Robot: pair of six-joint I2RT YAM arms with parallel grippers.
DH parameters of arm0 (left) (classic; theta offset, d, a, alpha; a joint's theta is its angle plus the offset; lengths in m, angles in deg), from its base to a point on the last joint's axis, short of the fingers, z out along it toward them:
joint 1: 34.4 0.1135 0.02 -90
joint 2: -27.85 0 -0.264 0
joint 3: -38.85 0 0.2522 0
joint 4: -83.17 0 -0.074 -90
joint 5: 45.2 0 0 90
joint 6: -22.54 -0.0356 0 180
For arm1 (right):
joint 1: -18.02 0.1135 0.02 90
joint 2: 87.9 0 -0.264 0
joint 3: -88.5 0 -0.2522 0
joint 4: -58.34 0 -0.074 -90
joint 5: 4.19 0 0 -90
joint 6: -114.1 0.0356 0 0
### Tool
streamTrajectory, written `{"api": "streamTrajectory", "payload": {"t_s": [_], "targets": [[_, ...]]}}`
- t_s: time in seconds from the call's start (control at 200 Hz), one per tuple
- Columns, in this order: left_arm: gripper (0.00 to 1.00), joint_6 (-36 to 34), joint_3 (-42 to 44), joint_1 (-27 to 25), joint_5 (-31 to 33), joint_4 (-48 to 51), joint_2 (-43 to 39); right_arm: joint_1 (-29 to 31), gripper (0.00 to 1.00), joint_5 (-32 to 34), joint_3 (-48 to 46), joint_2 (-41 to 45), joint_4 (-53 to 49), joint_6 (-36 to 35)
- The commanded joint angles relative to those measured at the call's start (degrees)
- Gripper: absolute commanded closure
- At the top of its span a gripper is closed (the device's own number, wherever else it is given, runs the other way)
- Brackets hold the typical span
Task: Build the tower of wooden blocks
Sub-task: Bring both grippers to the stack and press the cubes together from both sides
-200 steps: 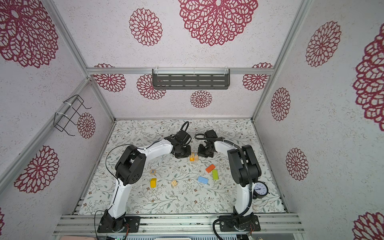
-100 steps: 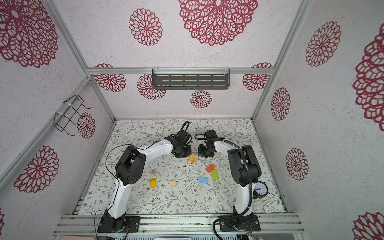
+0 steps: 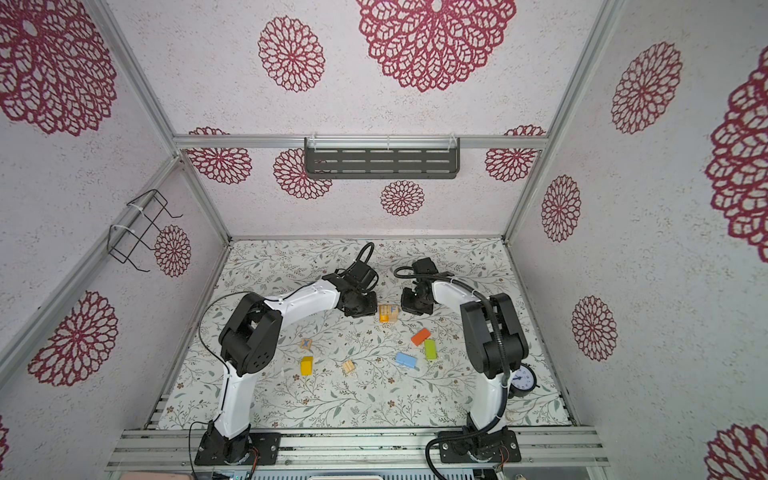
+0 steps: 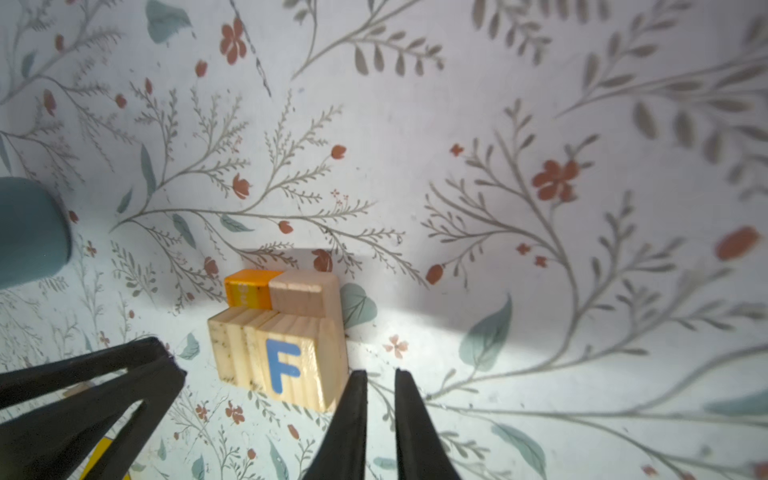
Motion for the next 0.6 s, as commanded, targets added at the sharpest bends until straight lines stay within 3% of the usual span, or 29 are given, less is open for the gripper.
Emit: {"api": "streamTrajectory", "payload": {"t_s": [0.0, 0.235, 0.595], "targets": [[0.68, -0.55, 2.94, 1.12, 1.41, -1.09, -5.46, -0.36, 0.80, 3.72, 1.16, 4.80, -3.93, 0.26], [0.67, 0.24, 13.10, 1.53, 2.41, -6.51, -14.35, 0.11, 0.80, 5.08, 1.64, 6.82, -7.24, 1.24], [0.86, -0.65, 10.30, 2.14, -0.46, -5.87, -9.70, 1.38, 0.98, 4.56, 4.38, 1.00, -6.27, 1.82]]}}
